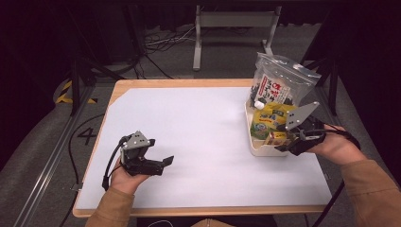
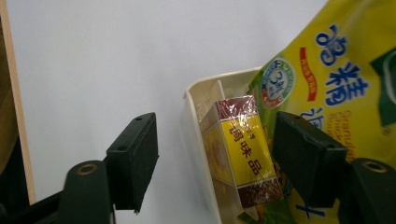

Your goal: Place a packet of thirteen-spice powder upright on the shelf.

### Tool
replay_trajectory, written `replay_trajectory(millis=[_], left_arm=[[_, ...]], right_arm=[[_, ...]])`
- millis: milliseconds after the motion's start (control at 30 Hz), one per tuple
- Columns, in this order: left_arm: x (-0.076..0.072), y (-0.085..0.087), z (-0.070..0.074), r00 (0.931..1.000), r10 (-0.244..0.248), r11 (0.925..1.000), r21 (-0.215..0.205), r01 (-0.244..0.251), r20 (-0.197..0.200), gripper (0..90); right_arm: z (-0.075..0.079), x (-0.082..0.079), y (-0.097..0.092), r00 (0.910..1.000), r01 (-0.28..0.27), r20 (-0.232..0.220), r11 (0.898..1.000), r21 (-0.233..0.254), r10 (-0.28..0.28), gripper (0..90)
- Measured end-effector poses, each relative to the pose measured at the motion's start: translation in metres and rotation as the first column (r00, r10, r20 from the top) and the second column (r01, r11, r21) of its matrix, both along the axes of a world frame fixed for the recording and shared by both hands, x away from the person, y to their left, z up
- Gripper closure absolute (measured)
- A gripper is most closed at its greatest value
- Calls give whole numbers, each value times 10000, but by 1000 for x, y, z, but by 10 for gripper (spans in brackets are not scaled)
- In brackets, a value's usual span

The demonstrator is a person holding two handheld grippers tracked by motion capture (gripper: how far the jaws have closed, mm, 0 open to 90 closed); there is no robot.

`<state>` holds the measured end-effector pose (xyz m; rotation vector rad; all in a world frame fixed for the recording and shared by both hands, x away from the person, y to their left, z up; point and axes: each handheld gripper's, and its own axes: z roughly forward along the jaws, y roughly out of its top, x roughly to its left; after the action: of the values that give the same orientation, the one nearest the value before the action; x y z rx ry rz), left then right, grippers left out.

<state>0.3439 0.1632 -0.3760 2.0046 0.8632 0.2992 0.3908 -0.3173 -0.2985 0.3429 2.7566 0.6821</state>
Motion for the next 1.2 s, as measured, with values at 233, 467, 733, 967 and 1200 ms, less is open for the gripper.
replay_trajectory(millis=[233, 467, 733, 967, 1200], left_arm=[[-3, 6, 0, 10000, 58, 10000, -13, -58, 45, 80], [-6, 12, 0, 9999, 105, 9999, -45, -104, 80, 79], [-11, 22, -4, 9995, 295, 9996, -38, -294, 107, 79], [-16, 30, -5, 9989, 413, 9991, -137, -410, 213, 78], [-18, 36, -8, 9984, 517, 9984, -231, -511, 247, 77]], right_arm=[[6, -16, -13, 9978, 553, 301, 9930, 1047, -587, 255], [8, -30, -23, 9922, 1069, 447, 9781, 1788, -1166, 189], [4, -40, -36, 9771, 1888, 435, 9424, 2763, -2085, 98], [-5, -51, -47, 9505, 2635, 643, 8979, 3526, -3041, 25], [-28, -56, -60, 9244, 3274, 399, 8429, 4270, -3792, 3]])
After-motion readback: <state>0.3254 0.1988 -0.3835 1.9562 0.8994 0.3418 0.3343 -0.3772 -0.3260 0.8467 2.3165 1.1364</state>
